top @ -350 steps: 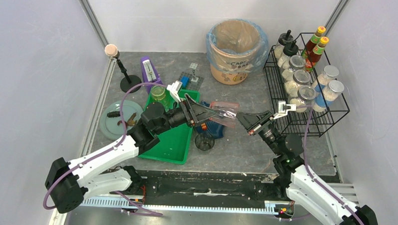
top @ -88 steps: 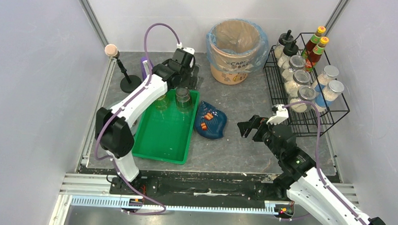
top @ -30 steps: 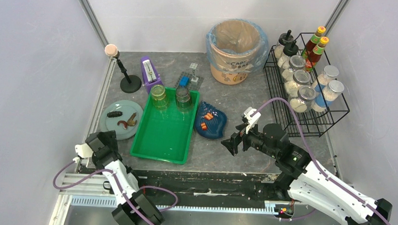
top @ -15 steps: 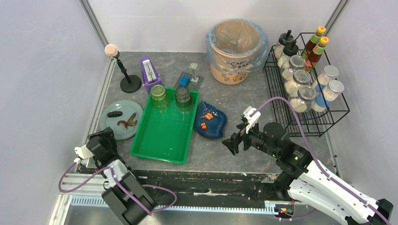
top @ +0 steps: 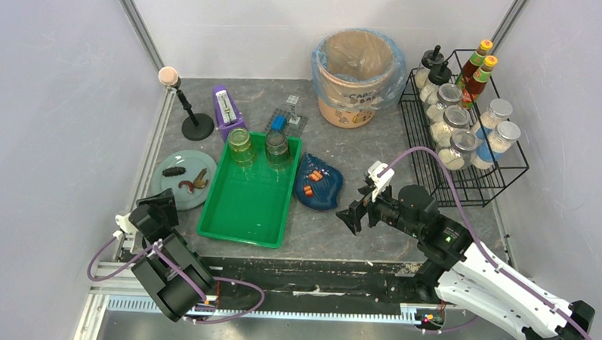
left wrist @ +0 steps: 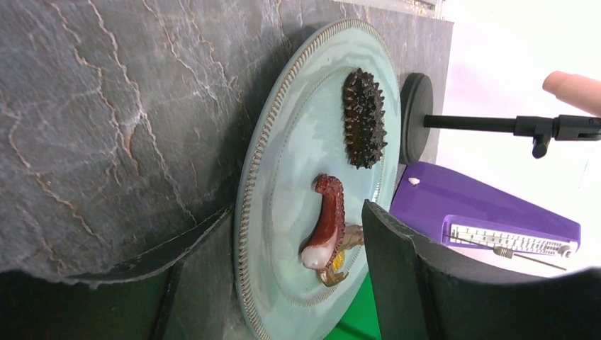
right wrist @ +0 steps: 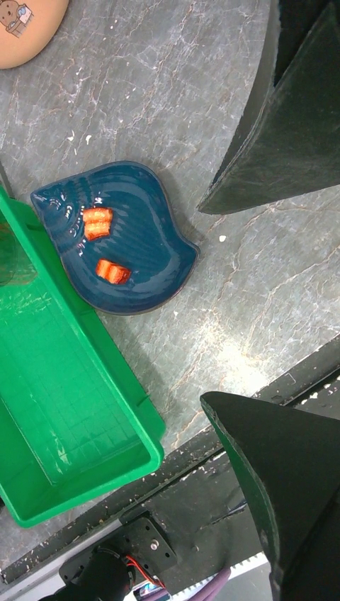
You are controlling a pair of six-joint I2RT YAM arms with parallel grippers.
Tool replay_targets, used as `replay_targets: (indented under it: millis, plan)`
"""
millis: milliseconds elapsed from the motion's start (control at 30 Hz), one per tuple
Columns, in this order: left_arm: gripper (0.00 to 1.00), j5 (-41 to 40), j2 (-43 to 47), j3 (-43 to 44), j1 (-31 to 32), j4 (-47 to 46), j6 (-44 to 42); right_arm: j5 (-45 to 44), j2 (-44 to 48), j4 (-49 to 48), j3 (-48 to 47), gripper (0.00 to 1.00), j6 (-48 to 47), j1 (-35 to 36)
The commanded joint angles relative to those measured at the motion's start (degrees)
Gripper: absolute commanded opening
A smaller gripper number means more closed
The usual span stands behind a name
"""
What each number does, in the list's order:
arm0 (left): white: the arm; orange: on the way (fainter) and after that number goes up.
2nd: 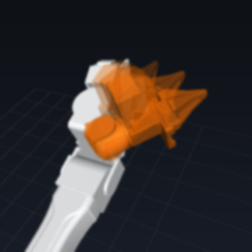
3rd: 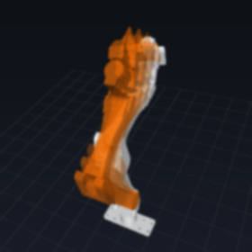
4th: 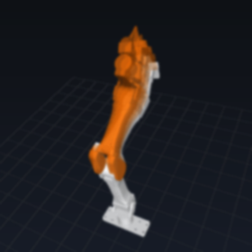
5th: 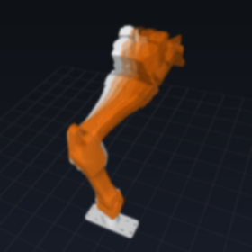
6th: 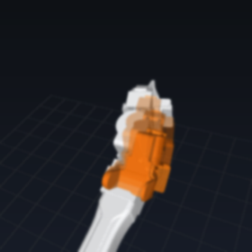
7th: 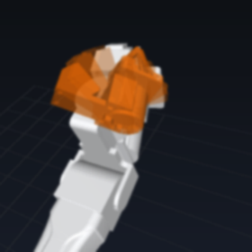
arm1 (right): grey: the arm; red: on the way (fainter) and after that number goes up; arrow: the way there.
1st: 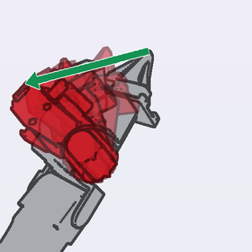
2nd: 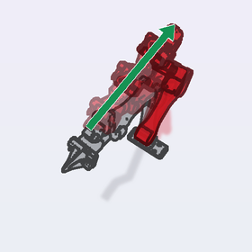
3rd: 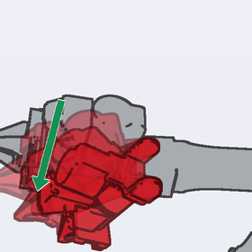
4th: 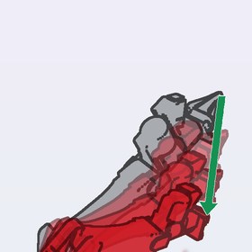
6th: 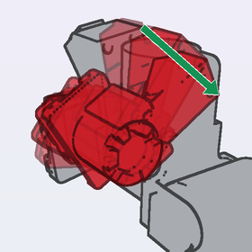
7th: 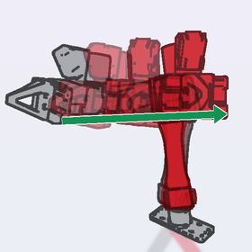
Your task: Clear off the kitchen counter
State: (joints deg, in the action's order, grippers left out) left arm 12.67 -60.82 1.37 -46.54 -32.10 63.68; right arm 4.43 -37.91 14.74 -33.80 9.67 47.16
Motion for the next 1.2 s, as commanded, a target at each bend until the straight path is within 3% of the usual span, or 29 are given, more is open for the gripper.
replay_targets:
  millis: [0, 467, 800, 1167]
  plan:
    - [0.7, 3.9, -0.3, 0.3, 0.1, 4.6, -3.7, -1.5, 0.7, -1.1, -2.0, 0.98, -1.4, 0.4]
    - [0.76, 9.7, -6.8, 3.6, 0.6, 6.1, -6.1, -3.9, 4.7, -2.6, 0.0, 0.98, -1.8, 1.3]
    - [0.73, 3.9, 3.0, 0.9, 0.9, 11.2, -7.1, -7.4, 8.7, -1.0, 1.0, 0.98, -3.5, 3.1]
    - [0.7, 4.0, -6.2, 2.1, 3.2, 1.9, -5.1, -8.9, 5.7, -1.6, 1.3, 0.98, -4.3, 5.0]
